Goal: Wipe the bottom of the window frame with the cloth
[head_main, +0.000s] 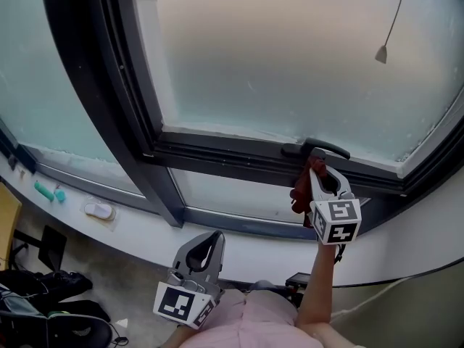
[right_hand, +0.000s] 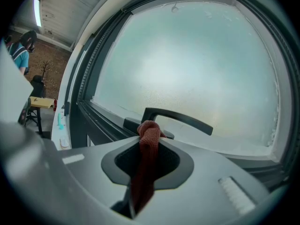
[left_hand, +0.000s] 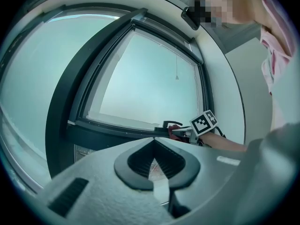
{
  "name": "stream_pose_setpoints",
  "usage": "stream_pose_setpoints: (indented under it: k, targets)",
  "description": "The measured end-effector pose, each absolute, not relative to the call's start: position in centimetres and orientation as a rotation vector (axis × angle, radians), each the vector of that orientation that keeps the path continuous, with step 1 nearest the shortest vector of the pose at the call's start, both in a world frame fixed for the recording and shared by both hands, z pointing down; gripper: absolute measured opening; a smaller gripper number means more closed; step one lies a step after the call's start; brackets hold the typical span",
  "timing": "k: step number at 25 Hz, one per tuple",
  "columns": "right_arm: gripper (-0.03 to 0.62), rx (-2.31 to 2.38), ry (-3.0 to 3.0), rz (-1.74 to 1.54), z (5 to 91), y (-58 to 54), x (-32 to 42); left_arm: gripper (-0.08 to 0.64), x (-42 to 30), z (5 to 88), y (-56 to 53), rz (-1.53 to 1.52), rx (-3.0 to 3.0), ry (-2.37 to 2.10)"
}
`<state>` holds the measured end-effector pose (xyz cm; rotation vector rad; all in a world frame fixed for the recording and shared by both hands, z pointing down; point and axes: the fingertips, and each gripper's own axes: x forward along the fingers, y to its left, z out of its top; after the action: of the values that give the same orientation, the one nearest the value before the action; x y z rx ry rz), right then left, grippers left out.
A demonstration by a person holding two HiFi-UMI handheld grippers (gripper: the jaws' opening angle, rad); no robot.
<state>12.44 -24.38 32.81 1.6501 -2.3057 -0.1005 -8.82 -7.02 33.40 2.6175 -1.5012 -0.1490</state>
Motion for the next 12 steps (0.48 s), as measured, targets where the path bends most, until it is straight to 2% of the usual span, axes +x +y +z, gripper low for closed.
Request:
stream_pose_setpoints:
  k: [12]
  targets:
    - [0.060,1.703,-2.302,-0.086,32.8,-24.2,14.7,0.000,-7.7,33.5,-7.0,-0.143,2.624,-1.490]
